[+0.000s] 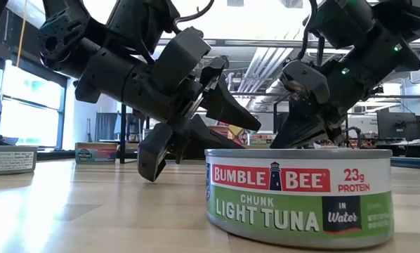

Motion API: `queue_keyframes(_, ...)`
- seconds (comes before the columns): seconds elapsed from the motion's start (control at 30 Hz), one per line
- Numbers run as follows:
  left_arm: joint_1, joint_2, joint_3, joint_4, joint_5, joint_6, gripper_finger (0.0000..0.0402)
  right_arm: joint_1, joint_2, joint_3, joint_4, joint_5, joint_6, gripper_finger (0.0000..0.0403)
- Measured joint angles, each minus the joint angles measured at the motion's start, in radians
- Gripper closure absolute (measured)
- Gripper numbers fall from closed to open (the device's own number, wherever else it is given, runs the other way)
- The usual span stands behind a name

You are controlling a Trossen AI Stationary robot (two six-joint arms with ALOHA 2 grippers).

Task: Stack canned seafood by type on shelf
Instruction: Put the bottom green tuna can on the shelf aligned with the other green tuna can

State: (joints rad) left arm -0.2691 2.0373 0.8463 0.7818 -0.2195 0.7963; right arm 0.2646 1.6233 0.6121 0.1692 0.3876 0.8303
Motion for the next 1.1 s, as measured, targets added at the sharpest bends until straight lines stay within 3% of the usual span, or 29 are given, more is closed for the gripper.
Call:
queue_keyframes(0.63,0.001,0.000,0.001,0.009,-0.002,-0.001,0.0174,-0.003,0.007,-0.003,-0.051,0.017,0.088,0.0403)
queue_keyframes(1.1,0.010,0.000,0.000,0.014,-0.051,0.049,0.0174,-0.003,0.009,-0.005,-0.010,0.015,0.033,0.0403)
